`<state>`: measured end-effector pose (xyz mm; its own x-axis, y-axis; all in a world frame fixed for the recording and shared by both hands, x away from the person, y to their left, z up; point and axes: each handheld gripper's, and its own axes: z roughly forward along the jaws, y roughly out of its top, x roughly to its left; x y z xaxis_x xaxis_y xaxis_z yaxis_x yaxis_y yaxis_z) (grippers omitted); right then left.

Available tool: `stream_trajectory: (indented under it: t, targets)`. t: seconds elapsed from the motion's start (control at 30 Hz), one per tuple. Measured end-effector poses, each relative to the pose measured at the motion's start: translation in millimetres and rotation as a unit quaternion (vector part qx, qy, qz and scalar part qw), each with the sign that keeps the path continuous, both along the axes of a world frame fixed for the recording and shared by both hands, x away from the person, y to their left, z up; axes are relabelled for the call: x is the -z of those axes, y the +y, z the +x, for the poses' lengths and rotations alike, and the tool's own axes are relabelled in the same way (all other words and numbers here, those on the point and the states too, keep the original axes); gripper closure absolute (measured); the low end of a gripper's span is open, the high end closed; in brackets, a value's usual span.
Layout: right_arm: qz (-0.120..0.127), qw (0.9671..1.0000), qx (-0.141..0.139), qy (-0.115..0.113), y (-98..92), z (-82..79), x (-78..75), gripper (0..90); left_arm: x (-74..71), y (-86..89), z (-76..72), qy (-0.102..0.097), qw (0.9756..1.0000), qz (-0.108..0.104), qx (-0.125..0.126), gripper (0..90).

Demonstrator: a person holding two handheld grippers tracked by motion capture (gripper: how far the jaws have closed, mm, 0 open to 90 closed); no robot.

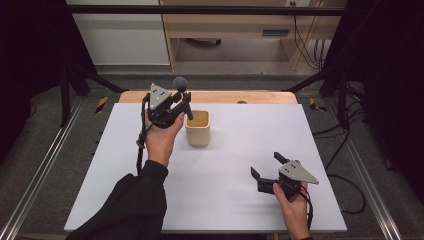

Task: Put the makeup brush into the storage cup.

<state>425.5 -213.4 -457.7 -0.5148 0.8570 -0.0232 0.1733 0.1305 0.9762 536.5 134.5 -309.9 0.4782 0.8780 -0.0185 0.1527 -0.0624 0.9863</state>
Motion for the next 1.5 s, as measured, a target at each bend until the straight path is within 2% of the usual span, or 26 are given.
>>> stream_trajectory:
  t: [0.1, 0.37, 0.67, 0.8, 1.5]
  targets:
    - [0.002, 1.0000, -0.001, -0.004, -1.0, -0.7, -0.5, 4.6, -1.6, -3.4, 2.9, -0.003, 0.9999, 0.010, -0.002, 70.2]
    - [0.005, 0.9999, -0.003, -0.013, -2.6, -1.6, -1.3, 4.6, 3.0, -7.1, 8.8, -0.001, 0.9998, 0.015, -0.008, 70.1]
    - [0.007, 0.9998, -0.004, -0.016, -3.9, -1.3, -1.2, 4.6, 5.4, -9.5, 12.3, -0.007, 0.9997, 0.014, -0.016, 70.2]
    - [0.008, 0.9998, -0.007, -0.016, -3.7, -1.4, -1.3, 4.5, 5.4, -10.2, 12.5, -0.017, 0.9994, 0.019, -0.023, 70.2]
    - [0.008, 0.9997, -0.009, -0.019, -2.0, -1.6, -1.6, 3.8, 11.2, -14.9, 14.9, -0.015, 0.9995, 0.016, -0.022, 70.2]
